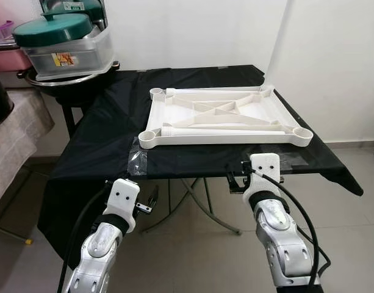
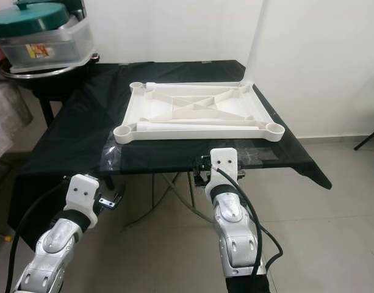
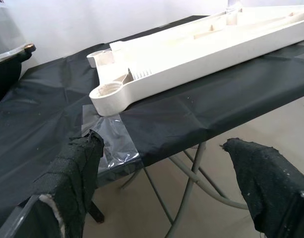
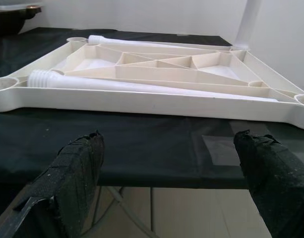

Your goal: Building children table

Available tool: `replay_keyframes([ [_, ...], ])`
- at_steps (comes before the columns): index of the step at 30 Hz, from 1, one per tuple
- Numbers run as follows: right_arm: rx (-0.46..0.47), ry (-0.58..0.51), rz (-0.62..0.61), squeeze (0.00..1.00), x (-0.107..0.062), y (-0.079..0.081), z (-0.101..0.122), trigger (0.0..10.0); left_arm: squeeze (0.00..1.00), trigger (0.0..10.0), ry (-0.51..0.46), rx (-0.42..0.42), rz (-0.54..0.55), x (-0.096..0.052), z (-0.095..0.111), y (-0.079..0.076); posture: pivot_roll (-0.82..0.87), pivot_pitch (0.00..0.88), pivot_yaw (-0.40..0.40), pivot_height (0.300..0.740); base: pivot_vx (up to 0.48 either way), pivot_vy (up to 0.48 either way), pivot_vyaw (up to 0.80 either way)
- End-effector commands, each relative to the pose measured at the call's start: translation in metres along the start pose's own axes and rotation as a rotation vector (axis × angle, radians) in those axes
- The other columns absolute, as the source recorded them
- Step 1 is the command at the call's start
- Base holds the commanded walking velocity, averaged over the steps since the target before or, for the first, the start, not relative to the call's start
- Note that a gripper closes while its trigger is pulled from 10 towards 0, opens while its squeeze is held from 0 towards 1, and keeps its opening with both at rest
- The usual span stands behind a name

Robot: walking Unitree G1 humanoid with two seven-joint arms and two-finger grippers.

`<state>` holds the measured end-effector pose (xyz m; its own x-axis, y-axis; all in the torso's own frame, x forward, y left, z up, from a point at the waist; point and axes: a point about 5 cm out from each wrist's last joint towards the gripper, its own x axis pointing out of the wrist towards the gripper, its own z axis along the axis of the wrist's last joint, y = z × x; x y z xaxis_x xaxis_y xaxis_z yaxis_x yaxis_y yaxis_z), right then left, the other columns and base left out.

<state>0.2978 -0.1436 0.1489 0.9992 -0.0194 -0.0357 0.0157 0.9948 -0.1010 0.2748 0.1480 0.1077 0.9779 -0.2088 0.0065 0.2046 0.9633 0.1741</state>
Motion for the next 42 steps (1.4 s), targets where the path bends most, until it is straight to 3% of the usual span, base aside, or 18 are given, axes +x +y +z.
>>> replay_keyframes([
  [1,-0.011,-0.001,0.002,0.00,-0.003,0.001,-0.001,10.0,0.00,10.0,0.018,0.002,-0.006,-0.001,-0.004,-0.002,-0.05,0.000,0.030,0.740,0.000,0.000,0.00],
  [10,-0.035,-0.006,0.008,0.00,-0.002,0.000,0.001,10.0,0.00,10.0,0.023,0.006,-0.007,-0.001,-0.006,-0.003,-0.08,0.000,0.033,0.740,0.000,0.000,0.00],
  [19,-0.051,0.022,-0.049,0.00,-0.005,-0.013,-0.002,10.0,0.00,10.0,0.025,-0.003,-0.028,0.001,-0.007,-0.011,-0.09,0.000,0.032,0.740,0.000,0.000,0.00],
  [42,-0.115,0.024,0.028,0.00,0.007,-0.010,0.005,10.0,0.00,10.0,0.039,0.017,-0.008,-0.001,-0.010,-0.006,-0.07,0.000,-0.013,0.740,0.000,0.000,0.00],
])
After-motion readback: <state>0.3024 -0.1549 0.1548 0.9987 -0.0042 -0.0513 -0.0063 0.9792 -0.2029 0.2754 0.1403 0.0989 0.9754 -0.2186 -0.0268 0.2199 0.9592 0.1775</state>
